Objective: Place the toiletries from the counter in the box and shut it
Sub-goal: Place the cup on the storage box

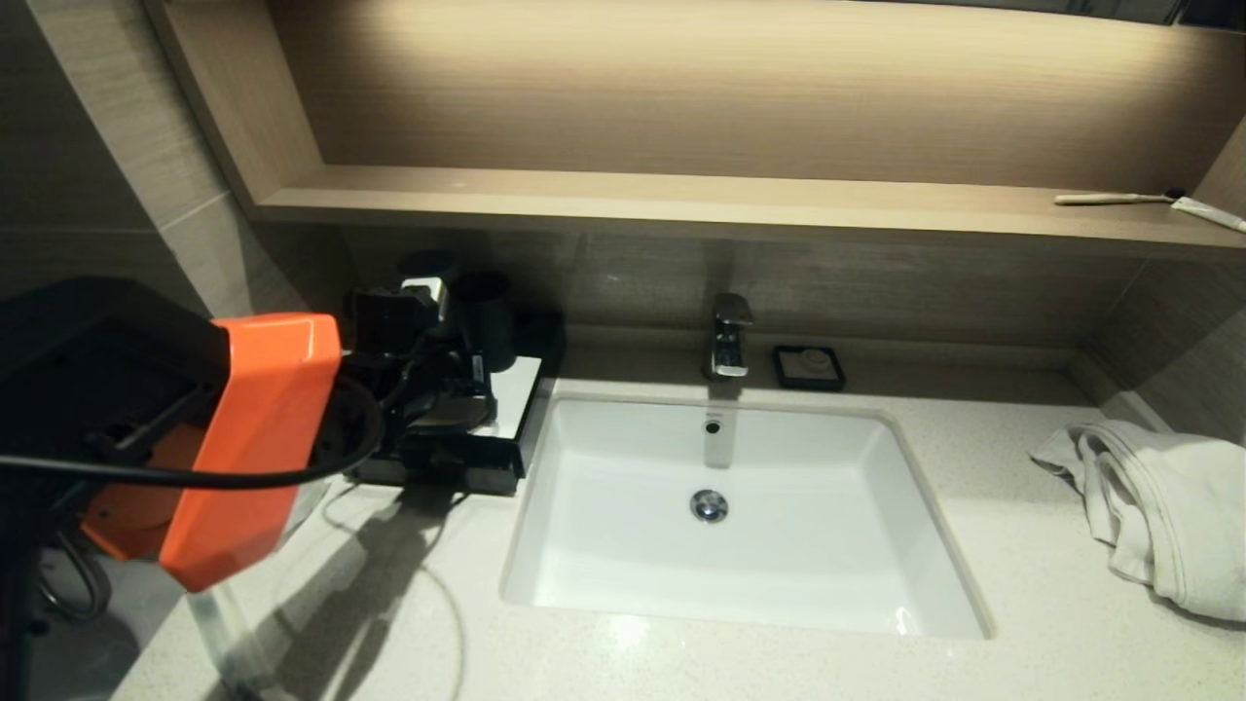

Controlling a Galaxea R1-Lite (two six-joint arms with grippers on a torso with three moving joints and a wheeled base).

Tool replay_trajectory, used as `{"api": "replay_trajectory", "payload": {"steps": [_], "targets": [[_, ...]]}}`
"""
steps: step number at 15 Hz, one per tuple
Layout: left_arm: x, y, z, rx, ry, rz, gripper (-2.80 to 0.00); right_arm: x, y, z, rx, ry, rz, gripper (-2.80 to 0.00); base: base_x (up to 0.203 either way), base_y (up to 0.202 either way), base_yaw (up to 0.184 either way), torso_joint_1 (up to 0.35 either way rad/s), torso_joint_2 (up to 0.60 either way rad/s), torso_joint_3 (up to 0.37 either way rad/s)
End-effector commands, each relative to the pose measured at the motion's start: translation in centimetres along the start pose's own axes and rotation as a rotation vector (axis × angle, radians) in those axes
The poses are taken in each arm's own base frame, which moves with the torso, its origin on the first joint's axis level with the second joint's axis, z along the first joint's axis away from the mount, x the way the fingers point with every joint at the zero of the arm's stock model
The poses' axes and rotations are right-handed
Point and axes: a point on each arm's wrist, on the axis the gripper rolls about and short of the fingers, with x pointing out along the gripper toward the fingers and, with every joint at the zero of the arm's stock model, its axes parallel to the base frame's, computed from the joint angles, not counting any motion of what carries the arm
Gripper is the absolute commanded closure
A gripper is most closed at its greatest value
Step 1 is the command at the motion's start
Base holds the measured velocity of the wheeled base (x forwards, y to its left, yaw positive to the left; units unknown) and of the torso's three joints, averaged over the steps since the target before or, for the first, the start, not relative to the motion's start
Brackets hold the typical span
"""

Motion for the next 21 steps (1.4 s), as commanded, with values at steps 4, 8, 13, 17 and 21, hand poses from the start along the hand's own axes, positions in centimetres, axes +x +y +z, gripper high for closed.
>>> {"api": "replay_trajectory", "payload": {"steps": [4,8,13,17,21], "targets": [[0.5,-0.1,0.0,-0.002,-0.008,0.001,0.0,0.0,0.0,0.0,0.0,0.0,0.0,0.0,0.0,0.0,0.0,0.0,0.0,0.0],[1.0,-0.2,0.2,-0.003,-0.019,0.001,0.0,0.0,0.0,0.0,0.0,0.0,0.0,0.0,0.0,0.0,0.0,0.0,0.0,0.0],[1.5,-0.6,-0.1,-0.001,-0.019,-0.006,0.0,0.0,0.0,0.0,0.0,0.0,0.0,0.0,0.0,0.0,0.0,0.0,0.0,0.0],[2.2,-1.1,0.1,-0.013,-0.034,0.001,0.0,0.0,0.0,0.0,0.0,0.0,0.0,0.0,0.0,0.0,0.0,0.0,0.0,0.0],[2.5,-1.3,0.2,-0.013,-0.039,0.006,0.0,0.0,0.0,0.0,0.0,0.0,0.0,0.0,0.0,0.0,0.0,0.0,0.0,0.0]]}}
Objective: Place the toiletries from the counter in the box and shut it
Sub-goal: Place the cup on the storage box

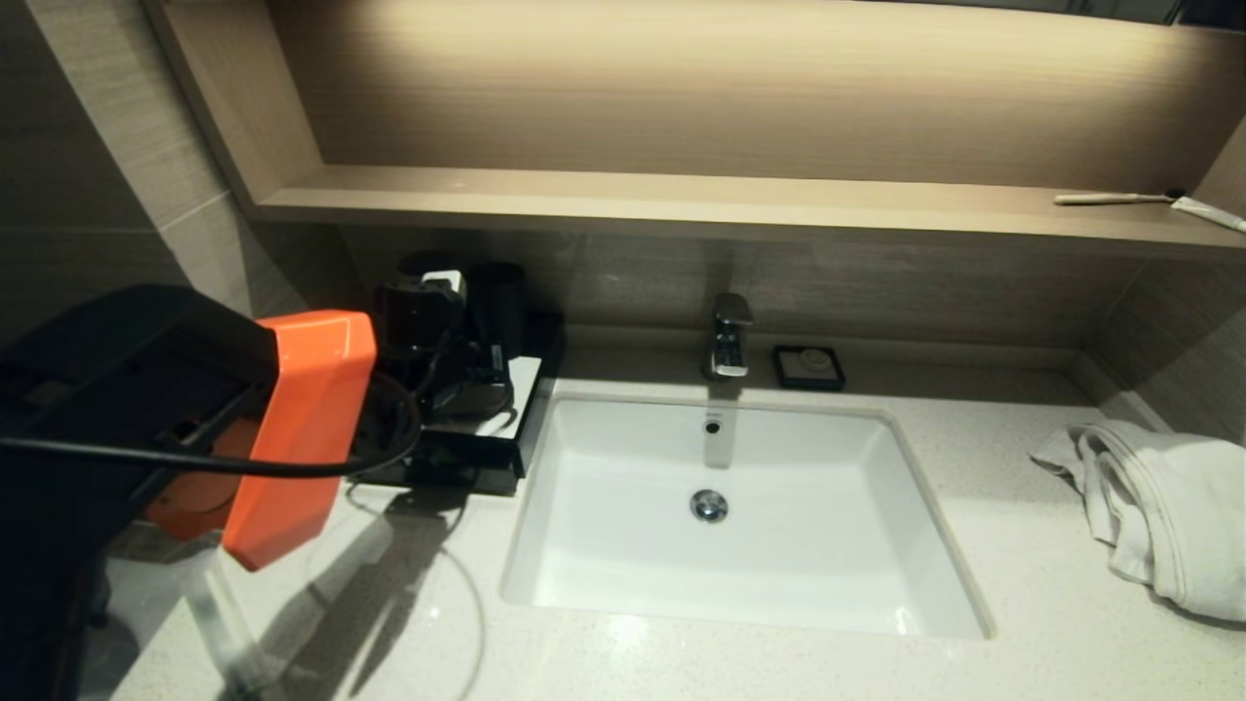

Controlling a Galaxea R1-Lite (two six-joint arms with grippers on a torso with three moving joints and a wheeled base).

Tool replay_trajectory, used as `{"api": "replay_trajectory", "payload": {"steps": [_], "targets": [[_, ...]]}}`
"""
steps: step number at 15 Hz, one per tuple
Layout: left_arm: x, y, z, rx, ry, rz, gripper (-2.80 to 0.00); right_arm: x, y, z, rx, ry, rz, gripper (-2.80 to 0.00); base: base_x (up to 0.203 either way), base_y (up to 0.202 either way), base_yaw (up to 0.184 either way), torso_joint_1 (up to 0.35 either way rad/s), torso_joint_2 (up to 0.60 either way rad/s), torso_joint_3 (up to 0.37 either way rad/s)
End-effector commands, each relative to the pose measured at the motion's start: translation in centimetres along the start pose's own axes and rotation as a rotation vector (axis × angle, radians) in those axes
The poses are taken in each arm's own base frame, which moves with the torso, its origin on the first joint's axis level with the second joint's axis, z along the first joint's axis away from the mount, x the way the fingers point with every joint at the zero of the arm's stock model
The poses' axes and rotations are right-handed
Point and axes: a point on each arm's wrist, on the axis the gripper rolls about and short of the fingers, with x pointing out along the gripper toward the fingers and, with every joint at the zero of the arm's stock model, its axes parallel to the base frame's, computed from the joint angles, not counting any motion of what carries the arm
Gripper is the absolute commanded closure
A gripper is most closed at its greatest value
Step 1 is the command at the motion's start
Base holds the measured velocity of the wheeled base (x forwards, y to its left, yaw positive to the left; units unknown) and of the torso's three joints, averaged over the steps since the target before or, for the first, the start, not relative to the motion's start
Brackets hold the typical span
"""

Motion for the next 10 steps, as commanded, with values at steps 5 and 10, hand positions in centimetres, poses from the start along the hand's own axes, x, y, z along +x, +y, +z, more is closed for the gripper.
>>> {"api": "replay_trajectory", "payload": {"steps": [5,10], "targets": [[0.82,-0.08,-0.01,-0.005,-0.013,0.001,0.0,0.0,0.0,0.0,0.0,0.0,0.0,0.0,0.0,0.0,0.0,0.0,0.0,0.0],[1.17,-0.2,0.0,-0.005,-0.019,-0.003,0.0,0.0,0.0,0.0,0.0,0.0,0.0,0.0,0.0,0.0,0.0,0.0,0.0,0.0]]}}
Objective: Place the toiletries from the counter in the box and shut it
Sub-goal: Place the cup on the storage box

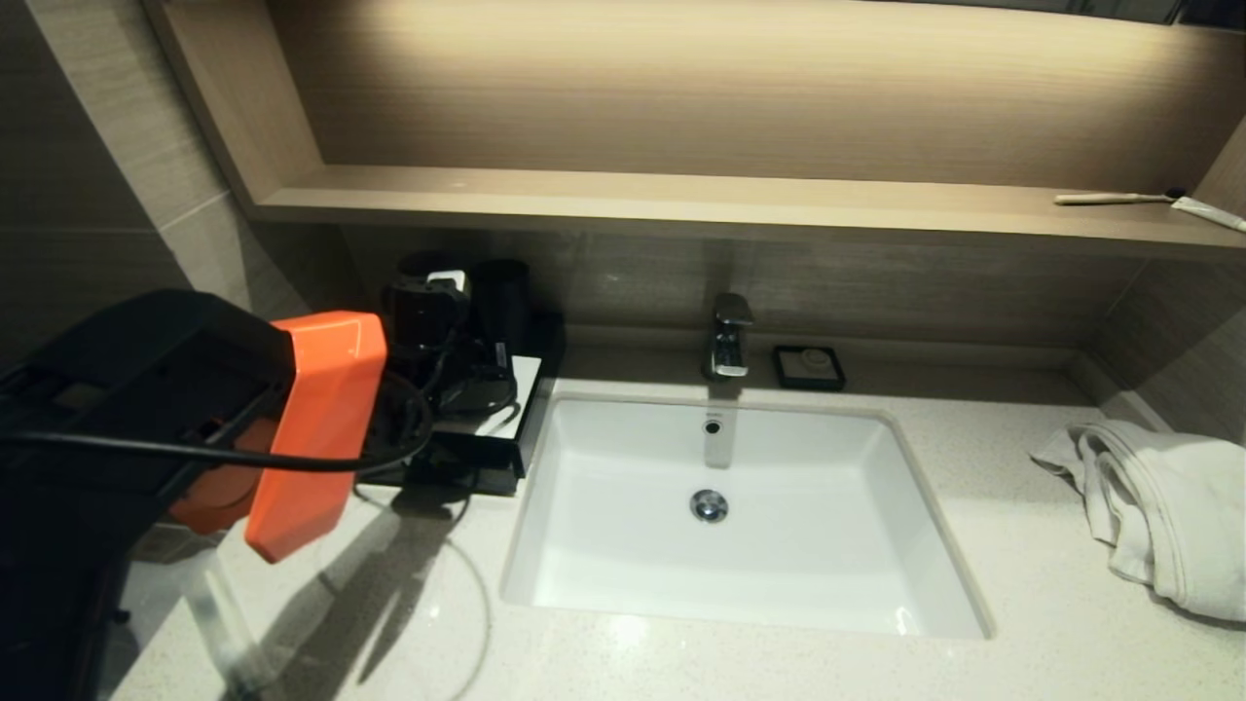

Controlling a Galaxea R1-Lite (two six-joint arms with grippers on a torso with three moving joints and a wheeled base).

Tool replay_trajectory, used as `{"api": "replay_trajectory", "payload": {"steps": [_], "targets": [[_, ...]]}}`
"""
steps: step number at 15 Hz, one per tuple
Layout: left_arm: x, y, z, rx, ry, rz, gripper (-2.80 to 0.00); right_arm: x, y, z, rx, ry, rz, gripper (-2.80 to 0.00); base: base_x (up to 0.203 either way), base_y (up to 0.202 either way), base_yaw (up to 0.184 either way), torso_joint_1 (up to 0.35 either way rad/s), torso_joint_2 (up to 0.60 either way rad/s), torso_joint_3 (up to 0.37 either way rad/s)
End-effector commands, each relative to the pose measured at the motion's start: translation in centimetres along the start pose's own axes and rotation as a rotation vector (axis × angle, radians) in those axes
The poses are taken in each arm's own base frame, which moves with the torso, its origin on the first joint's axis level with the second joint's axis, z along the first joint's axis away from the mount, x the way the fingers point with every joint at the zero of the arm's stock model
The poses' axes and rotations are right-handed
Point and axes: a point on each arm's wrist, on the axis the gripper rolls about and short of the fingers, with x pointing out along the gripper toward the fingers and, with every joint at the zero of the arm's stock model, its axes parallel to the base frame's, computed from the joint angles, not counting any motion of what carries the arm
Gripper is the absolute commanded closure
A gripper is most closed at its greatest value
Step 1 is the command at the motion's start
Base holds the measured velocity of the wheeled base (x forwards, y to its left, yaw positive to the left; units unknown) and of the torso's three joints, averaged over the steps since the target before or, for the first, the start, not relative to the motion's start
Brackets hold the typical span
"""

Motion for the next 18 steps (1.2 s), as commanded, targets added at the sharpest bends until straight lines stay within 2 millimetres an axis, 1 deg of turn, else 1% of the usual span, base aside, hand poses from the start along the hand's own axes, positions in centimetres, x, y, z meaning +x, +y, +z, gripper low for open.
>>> {"api": "replay_trajectory", "payload": {"steps": [1,4,18], "targets": [[0.2,0.0,0.0,-0.002,-0.005,0.001,0.0,0.0,0.0,0.0,0.0,0.0,0.0,0.0,0.0,0.0,0.0,0.0,0.0,0.0],[0.5,-0.1,0.2,-0.003,-0.016,-0.001,0.0,0.0,0.0,0.0,0.0,0.0,0.0,0.0,0.0,0.0,0.0,0.0,0.0,0.0],[1.4,-0.2,-0.1,-0.004,-0.019,-0.001,0.0,0.0,0.0,0.0,0.0,0.0,0.0,0.0,0.0,0.0,0.0,0.0,0.0,0.0]]}}
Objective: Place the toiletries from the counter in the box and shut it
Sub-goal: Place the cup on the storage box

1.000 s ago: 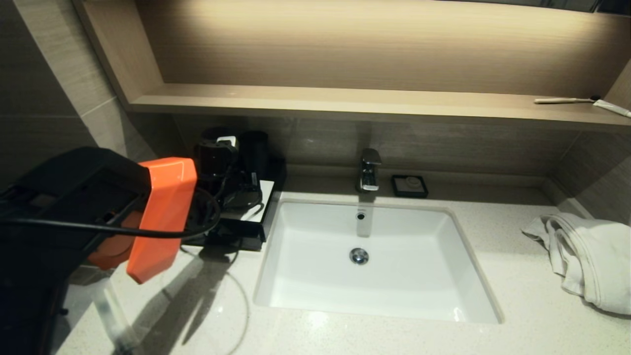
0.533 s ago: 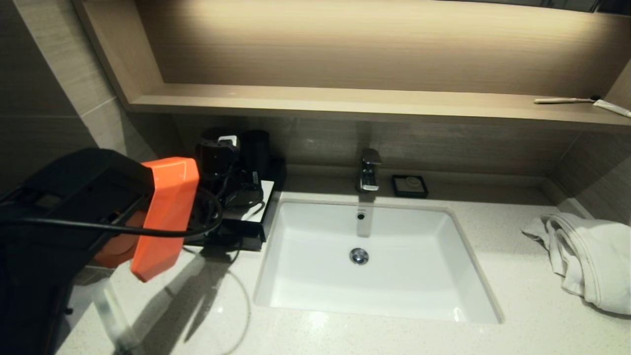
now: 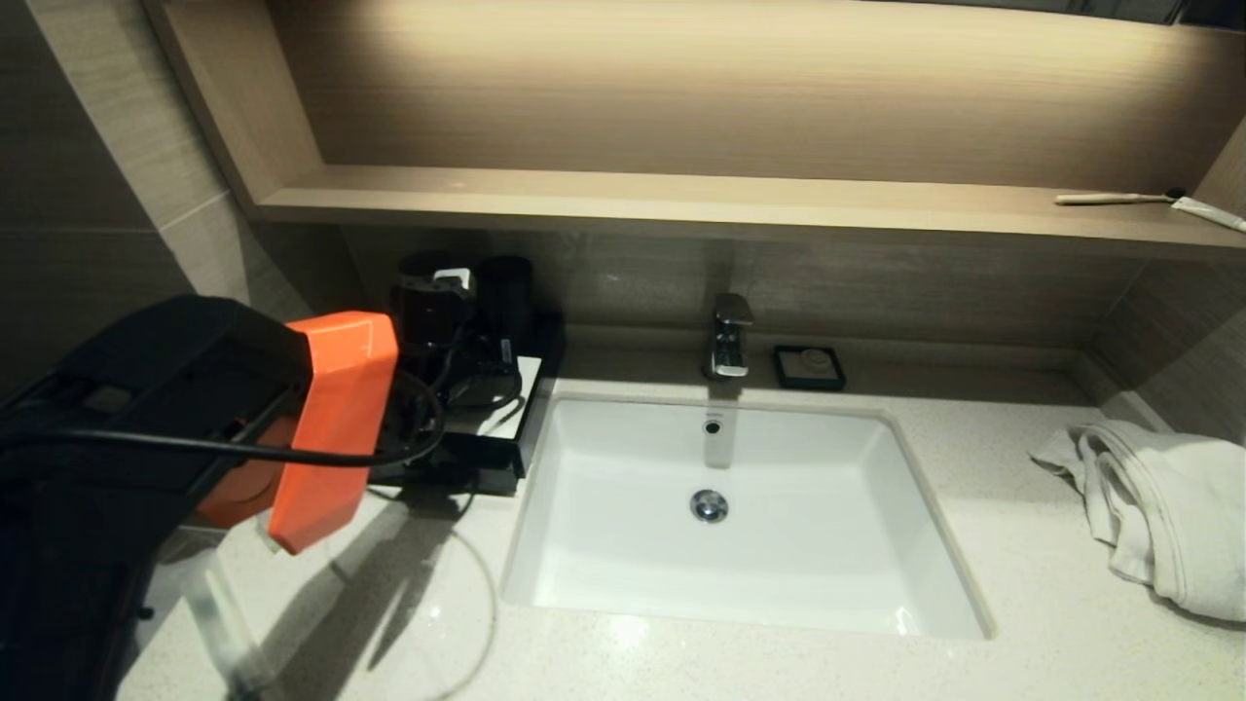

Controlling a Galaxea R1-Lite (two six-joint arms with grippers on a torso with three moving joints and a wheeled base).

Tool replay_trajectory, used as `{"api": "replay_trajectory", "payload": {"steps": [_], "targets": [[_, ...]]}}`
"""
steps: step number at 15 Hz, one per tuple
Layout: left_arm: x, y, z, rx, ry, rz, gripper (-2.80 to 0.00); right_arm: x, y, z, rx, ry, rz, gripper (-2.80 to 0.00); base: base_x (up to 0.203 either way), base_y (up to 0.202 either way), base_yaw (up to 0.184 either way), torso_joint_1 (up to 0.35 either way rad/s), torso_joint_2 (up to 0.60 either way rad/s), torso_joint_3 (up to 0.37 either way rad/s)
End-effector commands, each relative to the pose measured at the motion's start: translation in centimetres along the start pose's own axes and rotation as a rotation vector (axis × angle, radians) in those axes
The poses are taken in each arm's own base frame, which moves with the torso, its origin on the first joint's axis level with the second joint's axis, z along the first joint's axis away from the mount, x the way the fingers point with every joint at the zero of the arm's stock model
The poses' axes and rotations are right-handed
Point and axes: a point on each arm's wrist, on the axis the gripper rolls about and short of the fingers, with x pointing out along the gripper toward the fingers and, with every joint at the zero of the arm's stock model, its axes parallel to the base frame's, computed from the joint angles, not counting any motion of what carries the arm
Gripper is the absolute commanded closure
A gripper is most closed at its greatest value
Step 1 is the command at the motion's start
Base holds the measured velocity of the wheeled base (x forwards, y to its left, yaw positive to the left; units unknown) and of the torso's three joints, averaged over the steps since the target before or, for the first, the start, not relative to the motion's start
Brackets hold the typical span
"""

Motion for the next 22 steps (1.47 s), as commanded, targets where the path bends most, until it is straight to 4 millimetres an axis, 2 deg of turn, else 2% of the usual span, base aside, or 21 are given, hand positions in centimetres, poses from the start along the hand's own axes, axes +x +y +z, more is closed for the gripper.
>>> {"api": "replay_trajectory", "payload": {"steps": [1,15,19,22], "targets": [[0.2,0.0,-0.1,-0.001,0.001,0.001,0.0,0.0,0.0,0.0,0.0,0.0,0.001,0.0,0.0,0.0,0.0,0.0,0.0,0.0],[1.0,-0.1,-0.3,-0.002,-0.006,0.0,0.0,0.0,0.0,0.0,0.0,0.0,0.001,0.0,0.0,0.0,0.0,0.0,0.0,0.0],[-0.3,-0.1,0.7,-0.007,-0.018,-0.003,0.0,0.0,0.0,0.0,0.0,0.0,0.001,0.0,0.0,0.0,0.0,0.0,0.0,0.0],[-2.2,0.0,1.5,-0.005,-0.01,0.003,0.0,0.0,0.0,0.0,0.0,0.0,0.001,0.0,0.0,0.0,0.0,0.0,0.0,0.0]]}}
